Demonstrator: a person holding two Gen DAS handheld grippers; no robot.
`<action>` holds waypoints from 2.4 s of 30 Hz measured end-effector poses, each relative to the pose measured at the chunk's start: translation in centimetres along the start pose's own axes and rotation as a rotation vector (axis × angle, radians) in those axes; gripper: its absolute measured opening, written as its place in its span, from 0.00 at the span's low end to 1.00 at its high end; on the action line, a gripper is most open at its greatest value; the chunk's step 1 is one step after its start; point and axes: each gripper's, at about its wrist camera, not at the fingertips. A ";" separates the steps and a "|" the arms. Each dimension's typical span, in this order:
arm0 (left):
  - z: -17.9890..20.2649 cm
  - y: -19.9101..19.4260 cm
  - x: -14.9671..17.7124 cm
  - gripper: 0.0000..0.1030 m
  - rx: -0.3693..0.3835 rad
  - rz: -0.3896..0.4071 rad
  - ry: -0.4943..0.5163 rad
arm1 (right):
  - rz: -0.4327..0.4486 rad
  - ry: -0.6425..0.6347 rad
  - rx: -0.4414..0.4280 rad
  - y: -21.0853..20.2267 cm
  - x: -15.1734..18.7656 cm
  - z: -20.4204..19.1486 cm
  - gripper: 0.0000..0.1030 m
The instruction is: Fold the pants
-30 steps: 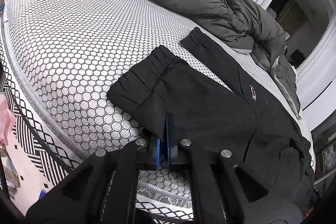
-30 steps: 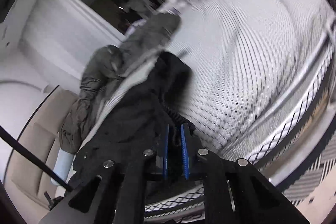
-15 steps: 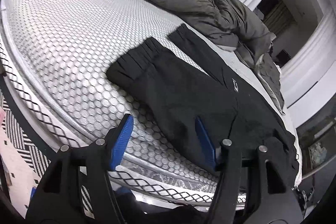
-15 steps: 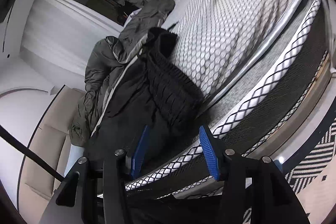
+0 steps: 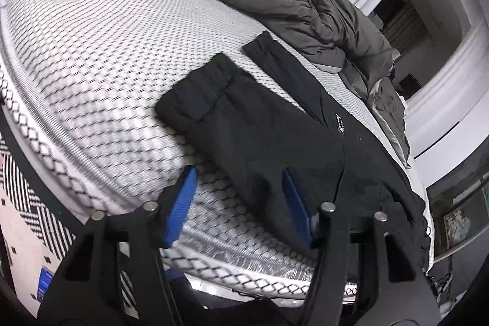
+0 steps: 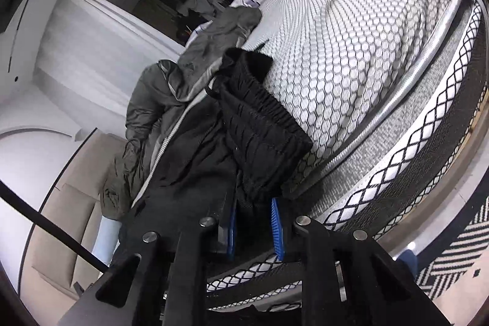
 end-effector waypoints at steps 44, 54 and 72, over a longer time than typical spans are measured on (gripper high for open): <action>16.2 22.1 -27.0 0.92 -0.205 0.079 0.073 | 0.110 -0.244 0.339 21.4 -23.6 -16.3 0.56; 14.4 24.2 -17.2 0.54 -0.116 -0.120 0.031 | 0.072 -0.238 0.190 17.2 -16.5 -17.1 0.81; 10.9 19.9 -13.5 0.76 -0.107 -0.040 -0.060 | 0.015 -0.323 0.198 14.6 -12.1 -15.6 0.83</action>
Point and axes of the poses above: each gripper's, at about its wrist camera, not at the fingertips, and y roughly the way its jaws point, z to its right, x to its underside, and after that the axes turned 1 degree about -z, right-handed
